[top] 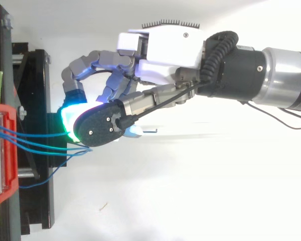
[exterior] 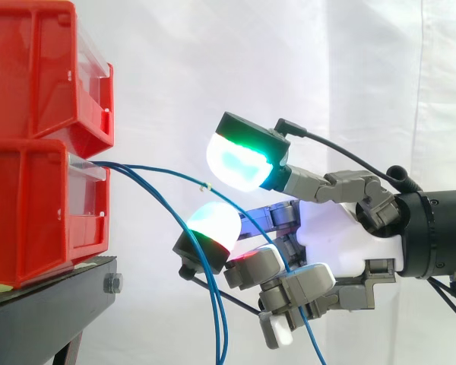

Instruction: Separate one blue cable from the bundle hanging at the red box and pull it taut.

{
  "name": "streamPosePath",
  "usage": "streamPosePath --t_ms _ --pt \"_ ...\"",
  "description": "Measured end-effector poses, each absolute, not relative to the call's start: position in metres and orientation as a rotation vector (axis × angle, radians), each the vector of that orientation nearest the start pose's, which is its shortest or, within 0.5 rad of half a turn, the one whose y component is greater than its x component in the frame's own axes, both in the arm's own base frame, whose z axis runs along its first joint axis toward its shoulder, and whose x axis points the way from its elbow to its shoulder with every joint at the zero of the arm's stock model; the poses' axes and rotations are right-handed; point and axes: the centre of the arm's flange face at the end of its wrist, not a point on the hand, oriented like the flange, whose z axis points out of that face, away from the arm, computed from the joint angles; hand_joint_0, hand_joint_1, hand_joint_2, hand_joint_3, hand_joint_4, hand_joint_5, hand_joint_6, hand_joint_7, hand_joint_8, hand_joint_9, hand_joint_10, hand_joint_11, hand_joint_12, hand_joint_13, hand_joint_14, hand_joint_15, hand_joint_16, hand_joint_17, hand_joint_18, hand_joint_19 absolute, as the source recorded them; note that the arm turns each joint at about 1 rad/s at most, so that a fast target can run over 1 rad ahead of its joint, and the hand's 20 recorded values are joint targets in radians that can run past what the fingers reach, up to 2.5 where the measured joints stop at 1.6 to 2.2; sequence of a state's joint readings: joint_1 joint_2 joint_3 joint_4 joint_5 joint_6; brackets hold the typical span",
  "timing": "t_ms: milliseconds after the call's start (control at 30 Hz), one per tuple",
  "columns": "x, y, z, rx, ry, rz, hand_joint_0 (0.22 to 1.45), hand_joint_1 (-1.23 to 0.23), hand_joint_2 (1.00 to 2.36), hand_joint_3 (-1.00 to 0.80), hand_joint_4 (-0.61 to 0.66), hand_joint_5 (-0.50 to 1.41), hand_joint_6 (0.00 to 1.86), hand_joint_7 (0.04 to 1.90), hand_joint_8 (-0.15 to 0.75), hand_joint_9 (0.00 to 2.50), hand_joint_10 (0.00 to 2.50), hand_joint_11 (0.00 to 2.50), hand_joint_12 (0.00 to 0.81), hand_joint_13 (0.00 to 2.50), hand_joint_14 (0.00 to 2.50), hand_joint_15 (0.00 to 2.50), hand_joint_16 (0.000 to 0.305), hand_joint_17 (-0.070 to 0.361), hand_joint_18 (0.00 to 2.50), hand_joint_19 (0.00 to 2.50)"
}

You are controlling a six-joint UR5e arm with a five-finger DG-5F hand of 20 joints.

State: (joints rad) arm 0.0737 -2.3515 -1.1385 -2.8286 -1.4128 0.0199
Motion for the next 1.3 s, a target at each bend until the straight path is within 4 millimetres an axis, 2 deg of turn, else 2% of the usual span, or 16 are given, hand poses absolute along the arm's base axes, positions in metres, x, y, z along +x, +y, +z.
streamPosePath --t_ms 233,300,367,400,467,800,900,1000,1133,1200,1300 --pt "0.771 -0.092 0.228 1.285 1.164 1.142 0.51 -0.52 1.00 -0.50 0.19 -0.20 0.72 1.25 0.317 1.14 0.01 1.67 0.359 1.47 0.00 1.96 0.059 0.133 1.10 0.71" --pt "0.772 -0.092 0.228 1.284 1.163 1.142 0.52 -0.53 1.00 -0.50 0.18 -0.20 0.72 1.25 0.306 1.16 0.01 1.78 0.349 1.47 0.01 1.99 0.058 0.130 1.10 0.72" --pt "0.772 -0.092 0.228 1.284 1.162 1.143 0.52 -0.53 1.00 -0.50 0.18 -0.20 0.73 1.25 0.310 1.17 0.01 1.87 0.348 1.44 0.17 1.93 0.057 0.129 1.11 0.74" --pt "0.772 -0.092 0.228 1.284 1.162 1.143 0.52 -0.53 1.00 -0.50 0.18 -0.21 0.73 1.24 0.309 1.18 0.00 2.00 0.349 1.41 0.43 1.87 0.057 0.128 1.12 0.76" --pt "0.772 -0.092 0.228 1.283 1.162 1.143 0.52 -0.53 1.00 -0.50 0.18 -0.21 0.74 1.24 0.310 1.16 0.15 1.98 0.351 1.40 0.51 1.83 0.057 0.128 1.12 0.78" --pt "0.772 -0.092 0.228 1.282 1.161 1.144 0.51 -0.54 1.00 -0.50 0.20 -0.21 0.75 1.22 0.313 1.12 0.31 1.96 0.355 1.38 0.61 1.81 0.057 0.129 1.15 0.79" --pt "0.772 -0.092 0.228 1.284 1.162 1.143 0.51 -0.53 1.00 -0.50 0.19 -0.21 0.75 1.21 0.321 1.11 0.38 1.95 0.355 1.36 0.73 1.76 0.058 0.130 1.15 0.80" --pt "0.771 -0.092 0.228 1.282 1.166 1.143 0.50 -0.51 1.00 -0.50 0.21 -0.22 0.75 1.20 0.326 1.07 0.57 1.94 0.362 1.34 0.97 1.67 0.059 0.132 1.17 0.82" --pt "0.770 -0.092 0.231 1.275 1.176 1.136 0.50 -0.52 1.00 -0.50 0.21 -0.22 0.76 1.20 0.327 1.03 0.70 1.99 0.371 1.33 0.99 1.72 0.059 0.132 1.18 0.84" --pt "0.769 -0.092 0.234 1.272 1.184 1.128 0.51 -0.52 1.00 -0.50 0.21 -0.22 0.76 1.20 0.331 0.95 0.97 1.89 0.372 1.30 1.06 1.71 0.058 0.131 1.17 0.86" --pt "0.766 -0.092 0.241 1.266 1.198 1.113 0.52 -0.52 1.00 -0.50 0.20 -0.22 0.75 1.20 0.325 0.93 1.00 1.86 0.366 1.28 1.12 1.68 0.057 0.129 1.16 0.88"
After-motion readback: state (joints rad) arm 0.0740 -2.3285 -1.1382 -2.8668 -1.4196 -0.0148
